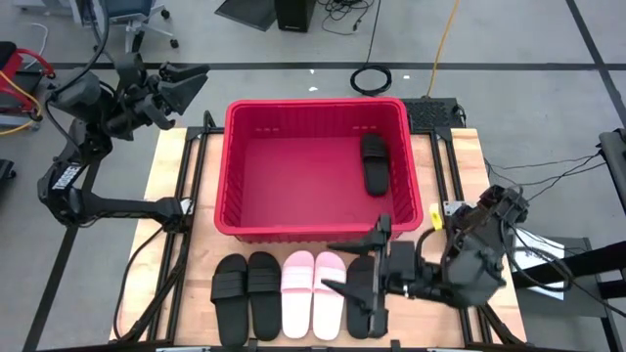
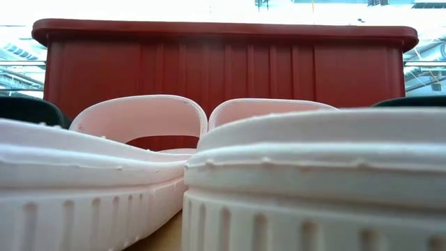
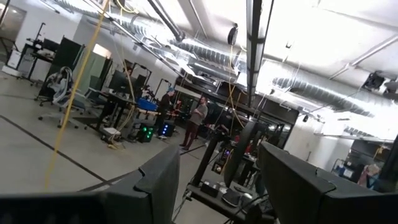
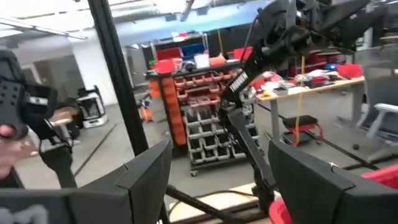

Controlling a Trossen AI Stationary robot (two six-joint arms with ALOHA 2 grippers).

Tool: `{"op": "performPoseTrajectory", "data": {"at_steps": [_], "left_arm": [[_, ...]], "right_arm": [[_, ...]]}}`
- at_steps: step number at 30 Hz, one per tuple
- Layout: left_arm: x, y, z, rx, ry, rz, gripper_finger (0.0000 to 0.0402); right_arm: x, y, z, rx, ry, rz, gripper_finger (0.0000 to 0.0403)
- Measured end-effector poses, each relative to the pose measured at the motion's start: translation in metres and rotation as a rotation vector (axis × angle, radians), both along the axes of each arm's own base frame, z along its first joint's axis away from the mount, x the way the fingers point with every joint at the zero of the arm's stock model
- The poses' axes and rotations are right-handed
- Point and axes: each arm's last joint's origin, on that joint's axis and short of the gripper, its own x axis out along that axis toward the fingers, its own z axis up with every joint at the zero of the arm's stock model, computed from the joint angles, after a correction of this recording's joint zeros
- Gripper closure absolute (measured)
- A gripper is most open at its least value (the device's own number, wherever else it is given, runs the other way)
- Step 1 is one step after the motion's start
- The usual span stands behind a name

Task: Pick and place slides into bin
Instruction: Put the black slide into the red container

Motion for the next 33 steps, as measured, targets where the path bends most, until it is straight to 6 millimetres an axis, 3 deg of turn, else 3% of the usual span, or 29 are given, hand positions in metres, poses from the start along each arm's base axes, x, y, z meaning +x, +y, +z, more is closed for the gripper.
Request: {"op": "performPoseTrajectory", "data": {"at_steps": [10, 18, 27, 33], "left_arm": [[-0.001, 0.002, 0.001, -0.022, -0.027, 0.048, 0.0188], [-0.001, 0.002, 0.000, -0.029, -0.014, 0.049, 0.0188], [0.000, 0.003, -0.004, -0.032, 0.030, 0.057, 0.0188], [0.001, 0.003, -0.006, -0.030, 0.061, 0.068, 0.0188]], "right_arm": [[-0.022, 0.021, -0.026, 0.047, 0.195, 0.065, 0.0145], [-0.032, 0.027, -0.060, 0.152, 0.494, 0.202, 0.0145], [-0.028, 0.043, -0.121, 0.202, 0.824, 0.343, 0.0145], [-0.030, 0.043, -0.171, 0.174, 1.030, 0.296, 0.0145]]}}
